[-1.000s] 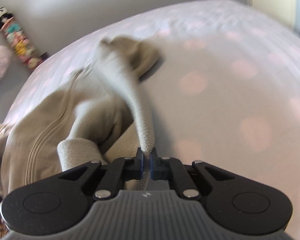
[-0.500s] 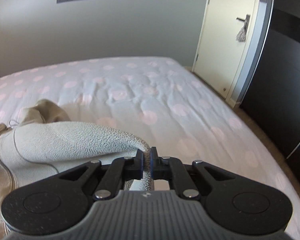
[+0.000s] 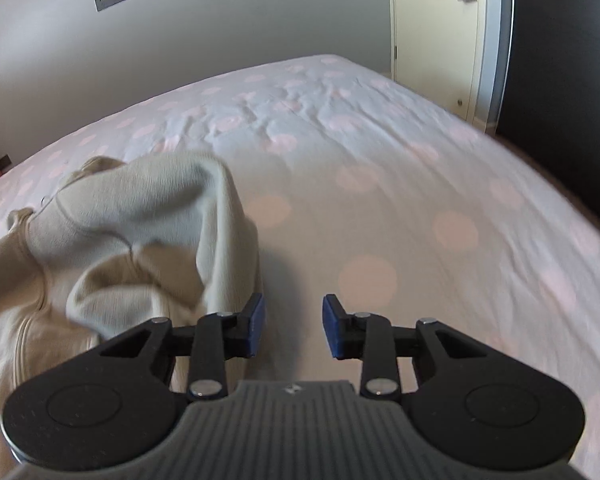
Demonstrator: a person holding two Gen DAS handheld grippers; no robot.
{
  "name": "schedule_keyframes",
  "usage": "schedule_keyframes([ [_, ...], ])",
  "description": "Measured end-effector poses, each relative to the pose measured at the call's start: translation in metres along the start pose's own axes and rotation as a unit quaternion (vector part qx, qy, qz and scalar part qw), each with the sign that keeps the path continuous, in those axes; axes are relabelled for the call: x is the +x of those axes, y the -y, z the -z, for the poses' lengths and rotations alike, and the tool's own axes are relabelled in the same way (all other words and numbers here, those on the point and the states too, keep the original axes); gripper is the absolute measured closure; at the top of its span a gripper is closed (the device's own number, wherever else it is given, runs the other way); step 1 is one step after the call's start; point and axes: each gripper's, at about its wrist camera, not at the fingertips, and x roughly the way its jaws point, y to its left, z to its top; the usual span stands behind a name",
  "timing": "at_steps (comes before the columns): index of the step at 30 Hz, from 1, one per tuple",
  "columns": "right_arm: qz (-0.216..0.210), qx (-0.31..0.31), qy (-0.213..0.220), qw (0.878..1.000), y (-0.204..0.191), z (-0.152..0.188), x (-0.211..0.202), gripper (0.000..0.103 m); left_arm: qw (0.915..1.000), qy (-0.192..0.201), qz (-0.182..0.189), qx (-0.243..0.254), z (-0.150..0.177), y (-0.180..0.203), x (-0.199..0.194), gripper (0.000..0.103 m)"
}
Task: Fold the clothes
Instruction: 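Grasp the hoodie sleeve with the right gripper and lay it across the body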
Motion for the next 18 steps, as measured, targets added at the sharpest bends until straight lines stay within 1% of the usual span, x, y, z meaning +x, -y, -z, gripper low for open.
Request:
schedule_keyframes([
  [3, -0.022, 0.014, -0.006, 1.000, 0.015, 0.049, -0.022, 0.057, 1.0000, 0.001, -0.008, -0.004, 0.002, 0.005, 0.000, 0.045],
  [5, -0.044, 0.017, -0.018, 0.999, 0.018, 0.081, -0.031, 0.056, 0.9999, 0.002, -0.011, -0.006, 0.002, 0.008, -0.001, 0.045],
  [8, -0.087, 0.012, -0.050, 0.995, 0.009, 0.124, -0.033, 0.056, 0.9999, 0.004, -0.016, -0.004, 0.004, 0.014, -0.003, 0.045],
  [11, -0.139, 0.021, -0.085, 0.986, -0.007, 0.148, -0.026, 0.055, 0.9998, 0.006, -0.019, -0.006, 0.007, 0.021, -0.004, 0.045],
  [12, -0.153, 0.027, -0.090, 0.984, -0.013, 0.152, -0.024, 0.052, 0.9997, 0.007, -0.020, -0.009, 0.008, 0.023, -0.004, 0.045],
  [13, -0.164, 0.031, -0.096, 0.981, -0.017, 0.155, -0.020, 0.045, 0.9997, 0.009, -0.020, -0.011, 0.011, 0.026, -0.004, 0.045],
  [14, -0.175, 0.031, -0.104, 0.979, -0.023, 0.156, -0.016, 0.042, 0.9997, 0.009, -0.021, -0.011, 0.013, 0.028, -0.004, 0.045],
  [16, -0.193, 0.019, -0.118, 0.974, -0.039, 0.156, -0.007, 0.042, 0.9996, 0.008, -0.025, -0.012, 0.017, 0.032, -0.004, 0.045],
  [18, -0.194, -0.001, -0.124, 0.973, -0.052, 0.155, 0.001, 0.043, 0.9995, 0.005, -0.030, -0.006, 0.020, 0.035, -0.002, 0.045],
])
